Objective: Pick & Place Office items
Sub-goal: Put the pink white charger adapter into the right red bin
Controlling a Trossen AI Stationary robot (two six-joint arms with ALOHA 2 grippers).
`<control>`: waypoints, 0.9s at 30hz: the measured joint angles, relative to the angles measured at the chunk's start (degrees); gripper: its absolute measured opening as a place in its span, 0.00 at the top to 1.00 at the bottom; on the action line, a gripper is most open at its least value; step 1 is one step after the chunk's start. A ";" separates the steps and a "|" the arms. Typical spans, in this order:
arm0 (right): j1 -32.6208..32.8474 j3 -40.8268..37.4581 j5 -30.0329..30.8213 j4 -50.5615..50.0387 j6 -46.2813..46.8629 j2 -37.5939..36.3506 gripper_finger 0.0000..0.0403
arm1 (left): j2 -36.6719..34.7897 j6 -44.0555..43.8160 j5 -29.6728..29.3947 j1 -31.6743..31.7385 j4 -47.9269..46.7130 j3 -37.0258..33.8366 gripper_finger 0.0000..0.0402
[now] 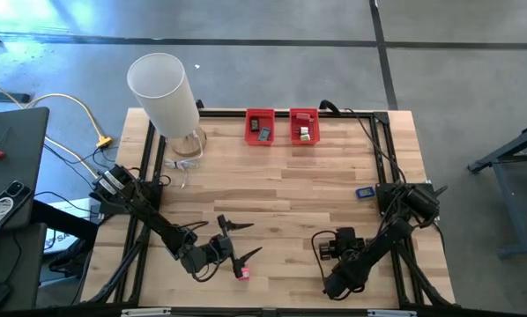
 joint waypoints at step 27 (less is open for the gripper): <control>0.74 0.04 0.39 1.22 -4.84 0.13 0.70 | 0.00 0.02 -0.02 -0.52 -0.01 0.00 0.15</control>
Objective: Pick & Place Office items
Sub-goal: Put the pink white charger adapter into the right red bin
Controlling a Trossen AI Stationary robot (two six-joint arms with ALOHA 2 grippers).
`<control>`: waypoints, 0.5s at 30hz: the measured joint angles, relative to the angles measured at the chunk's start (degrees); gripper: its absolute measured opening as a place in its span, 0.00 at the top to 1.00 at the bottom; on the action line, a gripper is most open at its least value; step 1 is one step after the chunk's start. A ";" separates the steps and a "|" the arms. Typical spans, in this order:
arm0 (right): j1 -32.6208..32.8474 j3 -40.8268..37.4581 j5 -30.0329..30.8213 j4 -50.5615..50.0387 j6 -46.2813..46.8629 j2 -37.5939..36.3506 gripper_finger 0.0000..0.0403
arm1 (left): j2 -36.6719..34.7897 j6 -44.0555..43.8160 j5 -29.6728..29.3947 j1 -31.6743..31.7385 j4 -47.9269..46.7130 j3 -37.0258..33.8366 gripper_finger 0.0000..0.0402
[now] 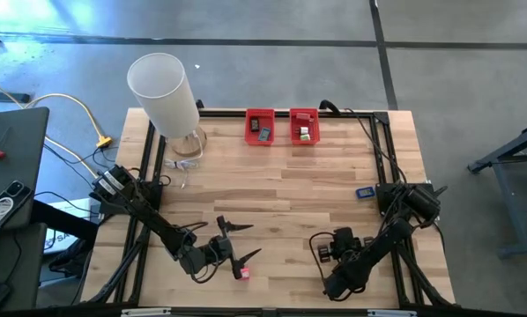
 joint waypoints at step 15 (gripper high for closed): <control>1.09 0.04 1.00 -0.65 -2.19 -0.02 0.70 | 0.00 0.00 0.02 0.02 0.01 0.00 0.15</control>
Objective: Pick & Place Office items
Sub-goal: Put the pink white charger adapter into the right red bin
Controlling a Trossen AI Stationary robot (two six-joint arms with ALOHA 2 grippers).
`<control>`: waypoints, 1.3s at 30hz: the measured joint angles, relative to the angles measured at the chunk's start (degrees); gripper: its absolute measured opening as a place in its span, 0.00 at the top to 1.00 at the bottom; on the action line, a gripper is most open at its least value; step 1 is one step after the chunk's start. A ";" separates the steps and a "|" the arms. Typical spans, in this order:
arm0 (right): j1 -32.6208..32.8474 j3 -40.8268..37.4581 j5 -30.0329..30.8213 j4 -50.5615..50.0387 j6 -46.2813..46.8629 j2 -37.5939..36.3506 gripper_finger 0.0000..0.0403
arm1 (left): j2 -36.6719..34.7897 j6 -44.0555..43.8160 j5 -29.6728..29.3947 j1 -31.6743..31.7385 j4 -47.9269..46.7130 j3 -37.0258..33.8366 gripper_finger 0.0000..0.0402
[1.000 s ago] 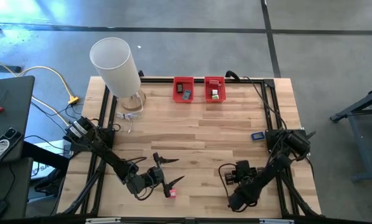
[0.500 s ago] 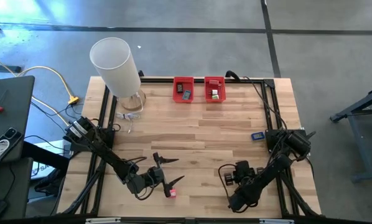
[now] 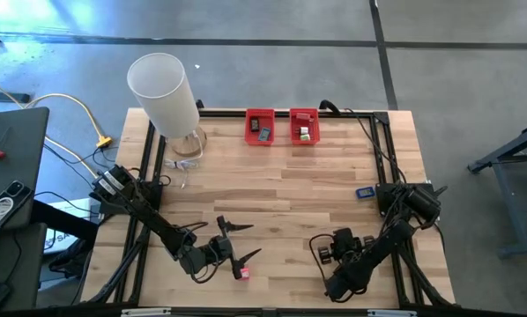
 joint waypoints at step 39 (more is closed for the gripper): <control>-3.84 23.00 22.28 7.73 -40.32 -0.11 0.70 | 0.00 14.94 10.23 0.20 0.01 0.00 0.15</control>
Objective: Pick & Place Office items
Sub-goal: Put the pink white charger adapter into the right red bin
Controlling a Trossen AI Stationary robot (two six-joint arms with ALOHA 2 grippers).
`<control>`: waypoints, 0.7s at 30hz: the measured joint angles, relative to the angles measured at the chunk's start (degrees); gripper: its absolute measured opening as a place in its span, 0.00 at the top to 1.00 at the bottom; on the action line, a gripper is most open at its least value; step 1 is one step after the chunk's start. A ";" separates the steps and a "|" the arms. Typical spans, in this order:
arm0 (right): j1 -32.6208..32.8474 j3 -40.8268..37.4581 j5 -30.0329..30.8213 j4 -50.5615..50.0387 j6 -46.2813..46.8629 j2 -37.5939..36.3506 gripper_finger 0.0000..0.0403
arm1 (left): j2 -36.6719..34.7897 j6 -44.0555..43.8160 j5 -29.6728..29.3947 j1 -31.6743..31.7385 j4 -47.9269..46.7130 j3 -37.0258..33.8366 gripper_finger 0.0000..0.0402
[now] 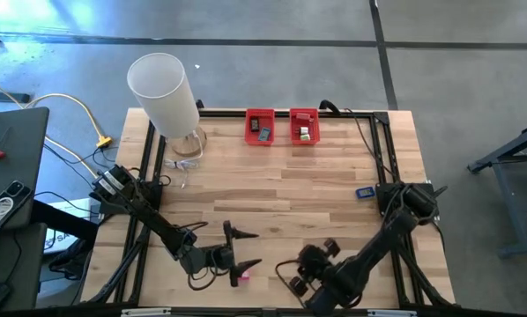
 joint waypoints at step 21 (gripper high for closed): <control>-7.51 1.15 -11.58 33.01 -34.02 -0.04 0.70 | 0.01 17.09 14.87 -0.04 -2.31 0.00 0.15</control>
